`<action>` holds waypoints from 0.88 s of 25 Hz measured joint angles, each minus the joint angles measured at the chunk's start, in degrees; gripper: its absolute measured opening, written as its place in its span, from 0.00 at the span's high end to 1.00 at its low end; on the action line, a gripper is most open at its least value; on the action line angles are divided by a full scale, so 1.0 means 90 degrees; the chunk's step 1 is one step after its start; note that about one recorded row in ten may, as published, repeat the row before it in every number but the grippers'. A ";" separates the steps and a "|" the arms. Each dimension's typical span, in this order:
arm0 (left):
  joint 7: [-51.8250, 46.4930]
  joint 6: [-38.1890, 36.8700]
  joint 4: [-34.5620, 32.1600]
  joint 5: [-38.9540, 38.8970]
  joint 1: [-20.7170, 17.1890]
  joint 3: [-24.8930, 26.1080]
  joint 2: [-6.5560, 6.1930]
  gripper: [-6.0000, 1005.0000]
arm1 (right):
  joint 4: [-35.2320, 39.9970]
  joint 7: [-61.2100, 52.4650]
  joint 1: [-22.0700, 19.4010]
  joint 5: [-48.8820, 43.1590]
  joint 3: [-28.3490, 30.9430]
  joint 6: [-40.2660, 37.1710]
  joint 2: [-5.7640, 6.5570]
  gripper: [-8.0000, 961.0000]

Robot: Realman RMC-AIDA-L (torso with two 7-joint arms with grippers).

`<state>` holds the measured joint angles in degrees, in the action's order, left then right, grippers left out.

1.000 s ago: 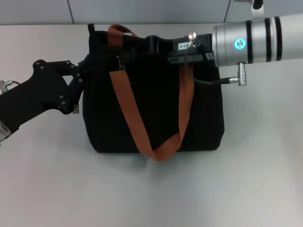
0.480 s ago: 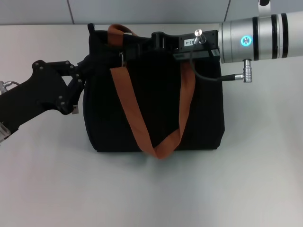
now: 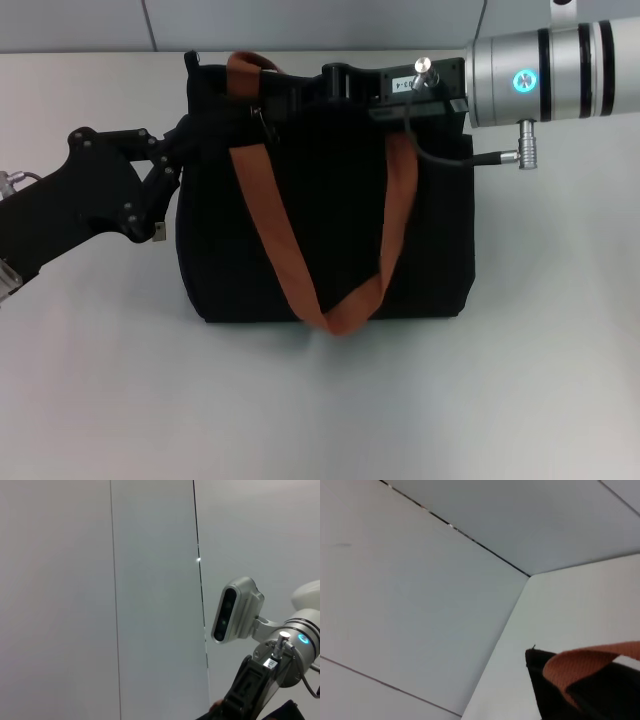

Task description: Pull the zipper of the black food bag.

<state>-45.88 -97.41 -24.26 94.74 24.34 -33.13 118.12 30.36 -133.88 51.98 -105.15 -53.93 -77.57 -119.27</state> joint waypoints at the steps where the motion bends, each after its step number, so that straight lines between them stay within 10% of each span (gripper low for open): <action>1: 0.0000 -0.0018 0.0000 0.0000 -0.0001 0.0000 0.0000 0.97 | 0.0000 0.0000 0.0000 0.0000 0.0000 0.0000 0.0000 0.88; 22: 0.0000 -0.0093 -0.0001 0.0000 0.0009 0.0010 -0.0005 0.97 | 0.0612 0.0163 0.0116 -0.0092 -0.1045 0.0212 -0.0001 0.68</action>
<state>-45.88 -98.25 -24.27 94.74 24.42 -33.04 118.08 35.86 -132.41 53.03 -105.98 -63.33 -75.67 -119.28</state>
